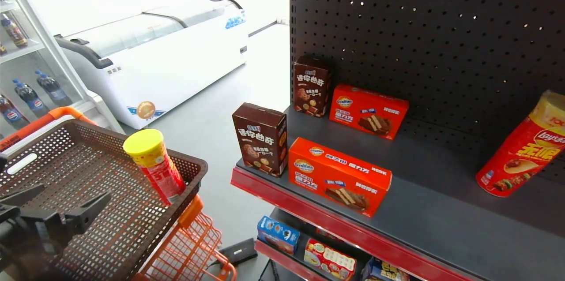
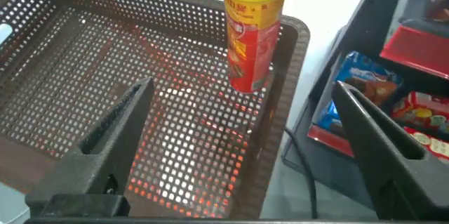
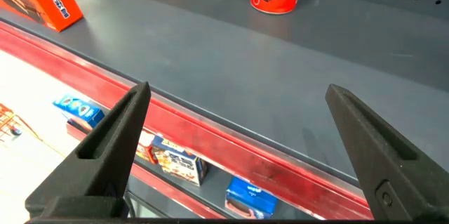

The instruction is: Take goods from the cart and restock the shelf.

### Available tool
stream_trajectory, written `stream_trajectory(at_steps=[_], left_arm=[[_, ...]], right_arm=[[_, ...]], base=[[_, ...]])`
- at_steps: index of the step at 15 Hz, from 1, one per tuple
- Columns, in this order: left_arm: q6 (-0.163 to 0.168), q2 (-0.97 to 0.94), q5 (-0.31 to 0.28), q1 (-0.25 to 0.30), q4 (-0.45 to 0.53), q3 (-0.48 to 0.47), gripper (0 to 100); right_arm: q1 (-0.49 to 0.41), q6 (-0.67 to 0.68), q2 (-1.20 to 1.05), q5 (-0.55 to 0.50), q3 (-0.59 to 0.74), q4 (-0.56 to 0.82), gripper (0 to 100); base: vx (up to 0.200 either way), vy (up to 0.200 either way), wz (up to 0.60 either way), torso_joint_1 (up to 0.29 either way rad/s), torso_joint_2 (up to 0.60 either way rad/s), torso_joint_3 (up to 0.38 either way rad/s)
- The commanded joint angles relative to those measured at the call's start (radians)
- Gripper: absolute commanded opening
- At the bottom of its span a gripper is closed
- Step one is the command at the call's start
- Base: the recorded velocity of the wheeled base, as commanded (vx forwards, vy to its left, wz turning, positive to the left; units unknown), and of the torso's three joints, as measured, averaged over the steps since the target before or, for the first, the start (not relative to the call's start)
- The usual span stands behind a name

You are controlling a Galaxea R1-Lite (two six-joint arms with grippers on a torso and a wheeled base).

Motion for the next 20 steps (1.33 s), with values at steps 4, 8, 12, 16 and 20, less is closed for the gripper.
stream_trajectory(at_steps=[4,8,12,16,20], left_arm=[[-0.009,0.589,0.001,-0.012,-0.675,0.075,100],[-0.009,0.750,0.002,-0.030,-0.866,0.063,100],[-0.012,0.864,0.002,-0.041,-0.981,0.026,100],[-0.010,0.944,0.002,-0.038,-1.018,-0.055,100],[-0.010,1.039,0.001,-0.038,-1.047,-0.132,100]], right_arm=[[0.000,0.000,0.000,0.000,0.000,-0.001,100],[0.000,0.000,0.000,0.000,0.000,-0.001,100],[0.000,0.000,0.000,0.000,0.000,-0.001,100],[0.000,0.000,0.000,0.000,0.000,-0.001,100],[0.000,0.000,0.000,0.000,0.000,-0.001,100]], base=[[0.000,0.000,0.00,0.000,0.00,0.000],[0.000,0.000,0.00,0.000,0.00,0.000],[0.000,0.000,0.00,0.000,0.00,0.000],[0.000,0.000,0.00,0.000,0.00,0.000],[0.000,0.000,0.00,0.000,0.00,0.000]])
